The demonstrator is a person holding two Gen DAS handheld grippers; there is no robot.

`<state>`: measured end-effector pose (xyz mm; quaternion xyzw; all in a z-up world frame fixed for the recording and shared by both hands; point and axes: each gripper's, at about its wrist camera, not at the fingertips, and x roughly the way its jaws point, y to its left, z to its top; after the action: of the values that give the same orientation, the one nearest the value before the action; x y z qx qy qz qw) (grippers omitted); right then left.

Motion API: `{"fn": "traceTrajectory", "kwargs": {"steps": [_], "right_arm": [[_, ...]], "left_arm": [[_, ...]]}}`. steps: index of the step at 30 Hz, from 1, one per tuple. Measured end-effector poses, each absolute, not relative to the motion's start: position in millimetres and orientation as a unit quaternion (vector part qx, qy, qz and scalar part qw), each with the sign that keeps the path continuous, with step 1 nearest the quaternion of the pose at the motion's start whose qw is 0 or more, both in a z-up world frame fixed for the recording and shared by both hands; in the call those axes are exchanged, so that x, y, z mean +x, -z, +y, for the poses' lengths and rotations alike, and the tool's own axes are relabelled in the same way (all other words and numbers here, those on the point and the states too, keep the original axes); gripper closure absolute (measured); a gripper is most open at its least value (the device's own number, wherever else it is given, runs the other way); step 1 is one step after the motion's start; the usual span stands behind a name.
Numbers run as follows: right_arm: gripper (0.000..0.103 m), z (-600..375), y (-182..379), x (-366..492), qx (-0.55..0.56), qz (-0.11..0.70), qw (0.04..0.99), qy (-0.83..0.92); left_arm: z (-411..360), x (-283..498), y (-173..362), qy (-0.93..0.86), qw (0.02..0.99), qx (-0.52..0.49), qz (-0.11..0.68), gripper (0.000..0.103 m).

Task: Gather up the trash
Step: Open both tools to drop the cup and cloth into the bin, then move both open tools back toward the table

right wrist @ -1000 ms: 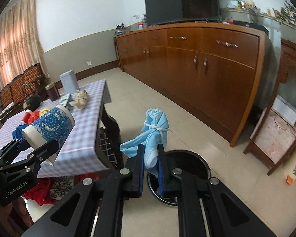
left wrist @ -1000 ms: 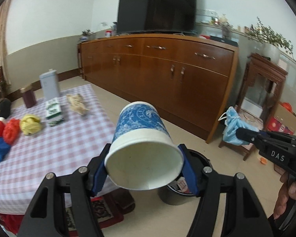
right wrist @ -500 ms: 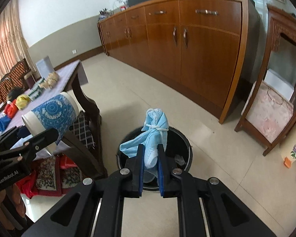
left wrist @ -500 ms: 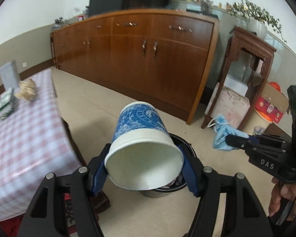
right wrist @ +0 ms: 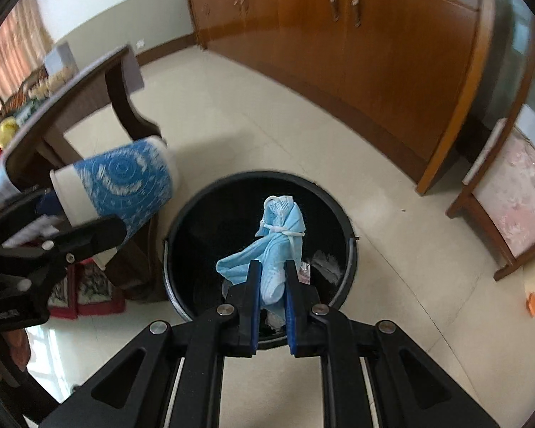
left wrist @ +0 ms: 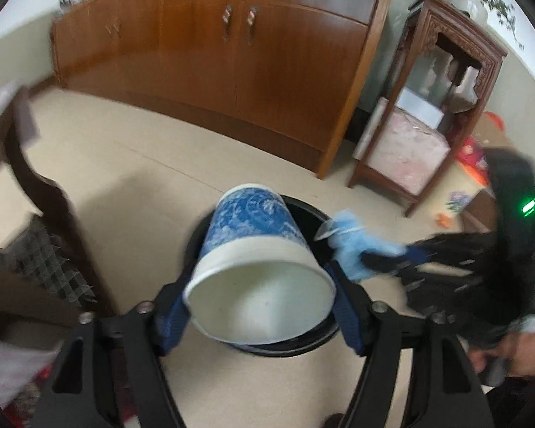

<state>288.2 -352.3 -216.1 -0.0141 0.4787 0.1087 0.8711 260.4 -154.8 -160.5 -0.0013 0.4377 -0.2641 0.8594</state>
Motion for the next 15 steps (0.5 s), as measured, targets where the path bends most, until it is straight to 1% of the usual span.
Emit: {"fn": "traceTrajectory", "kwargs": {"steps": [1, 2, 3, 4, 6, 9, 15], "right_arm": [[0.079, -349, 228, 292, -0.036, 0.473, 0.874, -0.104], [0.036, -348, 238, 294, -0.060, 0.472, 0.875, -0.089], [0.011, -349, 249, 296, -0.075, 0.486, 0.868, -0.069], [0.000, -355, 257, 295, -0.073, 0.496, 0.864, -0.049], [0.000, -363, 262, 293, -0.064, 0.505, 0.861, -0.029], [0.000, -371, 260, 289, -0.046, 0.508, 0.860, -0.009], [0.000, -374, 229, 276, -0.019, 0.484, 0.875, 0.009]], "left_arm": [[-156, 266, 172, 0.269, 0.851, -0.017, 0.451, 0.014], [-156, 271, 184, 0.243, 0.848, -0.018, 0.471, 0.011], [-154, 274, 191, 0.229, 0.844, -0.018, 0.485, 0.011], [-151, 273, 196, 0.221, 0.841, -0.020, 0.494, 0.006], [-144, 266, 199, 0.197, 0.845, -0.015, 0.496, 0.001], [-137, 255, 198, 0.179, 0.851, 0.001, 0.494, 0.001], [-129, 238, 175, 0.154, 0.865, 0.020, 0.477, 0.001]]}}
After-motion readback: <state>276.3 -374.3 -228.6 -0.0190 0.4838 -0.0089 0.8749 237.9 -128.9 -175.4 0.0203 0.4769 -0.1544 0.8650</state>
